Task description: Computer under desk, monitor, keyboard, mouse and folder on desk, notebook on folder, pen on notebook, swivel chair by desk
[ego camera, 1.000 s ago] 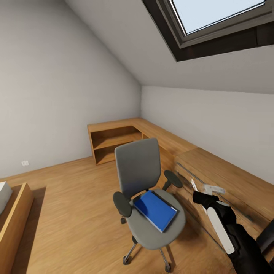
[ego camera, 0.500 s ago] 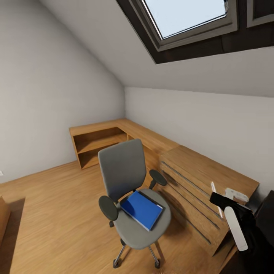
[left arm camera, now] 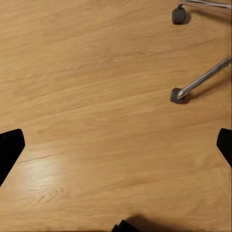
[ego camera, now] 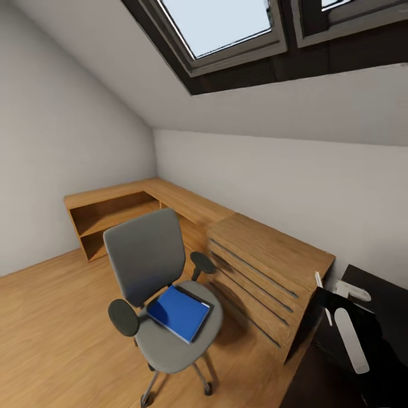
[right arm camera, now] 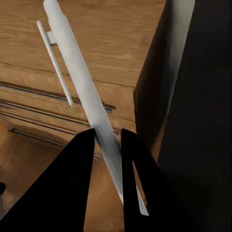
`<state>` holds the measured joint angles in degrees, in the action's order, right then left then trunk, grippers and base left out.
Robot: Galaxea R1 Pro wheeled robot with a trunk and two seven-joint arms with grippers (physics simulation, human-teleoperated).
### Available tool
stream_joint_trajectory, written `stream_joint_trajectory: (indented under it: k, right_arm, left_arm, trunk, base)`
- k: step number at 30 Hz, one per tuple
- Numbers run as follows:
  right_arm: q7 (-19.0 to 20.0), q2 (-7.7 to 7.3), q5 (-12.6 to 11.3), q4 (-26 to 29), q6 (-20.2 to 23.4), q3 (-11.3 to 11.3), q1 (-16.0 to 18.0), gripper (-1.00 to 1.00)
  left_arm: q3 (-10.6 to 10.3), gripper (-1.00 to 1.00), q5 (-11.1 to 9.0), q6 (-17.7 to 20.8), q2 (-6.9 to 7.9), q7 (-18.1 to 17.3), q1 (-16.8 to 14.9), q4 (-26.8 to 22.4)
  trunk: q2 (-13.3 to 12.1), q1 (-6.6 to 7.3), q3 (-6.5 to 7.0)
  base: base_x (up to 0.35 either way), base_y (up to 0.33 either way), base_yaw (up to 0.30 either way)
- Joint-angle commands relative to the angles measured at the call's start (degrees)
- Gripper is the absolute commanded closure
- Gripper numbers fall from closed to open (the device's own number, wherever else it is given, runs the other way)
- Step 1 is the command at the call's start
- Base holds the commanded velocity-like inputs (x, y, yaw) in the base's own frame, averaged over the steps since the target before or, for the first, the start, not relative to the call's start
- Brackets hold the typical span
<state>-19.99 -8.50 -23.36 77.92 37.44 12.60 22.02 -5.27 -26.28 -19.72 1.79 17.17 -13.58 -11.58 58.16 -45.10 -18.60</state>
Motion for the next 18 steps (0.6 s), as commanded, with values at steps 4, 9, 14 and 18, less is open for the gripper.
stream_joint_trajectory:
  k: [4, 9, 14, 18]
  right_arm:
    - [-0.36, -0.02, -0.55, -0.06, 0.2, -0.49, 0.04, 1.0]
    - [-0.26, -0.02, -0.4, -1.3, 0.02, -1.15, 0.04, 1.0]
    - [-0.03, -0.09, -0.29, -3.33, -0.29, -1.78, 0.04, 1.0]
    - [0.03, -0.27, -0.23, -9.49, -0.34, -1.96, 0.14, 1.0]
  left_arm:
    - [-0.45, -1.0, -0.35, -0.15, 0.06, 0.41, -0.04, -0.02]
    - [-0.45, -1.0, -0.35, -0.15, 0.06, 0.41, -0.04, -0.02]
    - [-0.53, -1.0, -0.28, -0.23, 0.06, 0.41, -0.04, -0.02]
    - [-0.47, -1.0, -0.32, -0.23, 0.06, 0.45, -0.04, -0.02]
  trunk:
    - [0.05, 0.0, -0.07]
    - [0.05, 0.0, -0.07]
    - [0.05, 0.0, -0.07]
    - [0.05, 0.0, -0.07]
  base:
    - [0.0, -0.298, -0.02]
    - [0.0, -0.171, -0.003]
    - [0.042, -0.163, 0.0]
    - [0.017, -0.055, 0.0]
